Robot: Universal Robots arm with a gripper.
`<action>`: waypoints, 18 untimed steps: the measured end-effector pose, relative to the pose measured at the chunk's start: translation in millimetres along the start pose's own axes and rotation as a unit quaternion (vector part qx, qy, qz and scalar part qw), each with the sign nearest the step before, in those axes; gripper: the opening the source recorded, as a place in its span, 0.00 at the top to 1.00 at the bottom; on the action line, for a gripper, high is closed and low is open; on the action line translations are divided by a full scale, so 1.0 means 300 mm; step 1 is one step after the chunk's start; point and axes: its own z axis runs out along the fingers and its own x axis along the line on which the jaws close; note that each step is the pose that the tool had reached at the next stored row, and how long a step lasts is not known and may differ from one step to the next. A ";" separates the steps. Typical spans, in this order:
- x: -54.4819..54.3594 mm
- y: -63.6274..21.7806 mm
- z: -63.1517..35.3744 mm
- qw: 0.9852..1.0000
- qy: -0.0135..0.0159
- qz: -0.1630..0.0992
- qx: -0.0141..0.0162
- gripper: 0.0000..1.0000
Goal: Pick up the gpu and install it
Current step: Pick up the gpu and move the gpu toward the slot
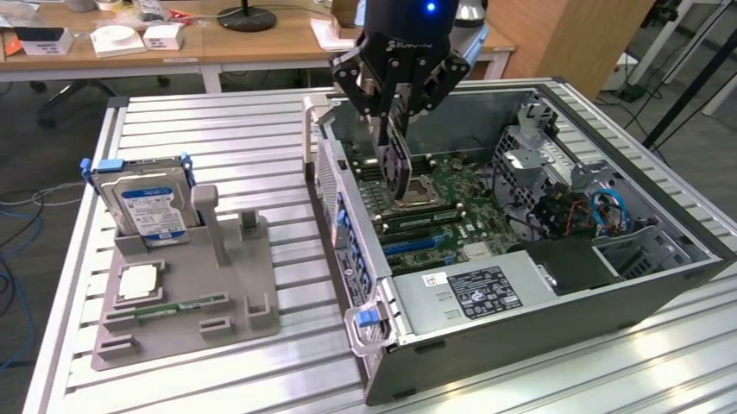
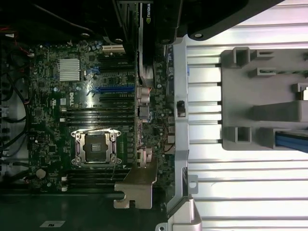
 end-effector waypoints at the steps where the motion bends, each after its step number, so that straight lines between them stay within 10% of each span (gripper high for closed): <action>1: -0.004 0.000 0.000 1.000 0.000 0.000 0.000 0.74; 18: -0.076 0.003 0.002 1.000 0.000 0.000 0.000 0.74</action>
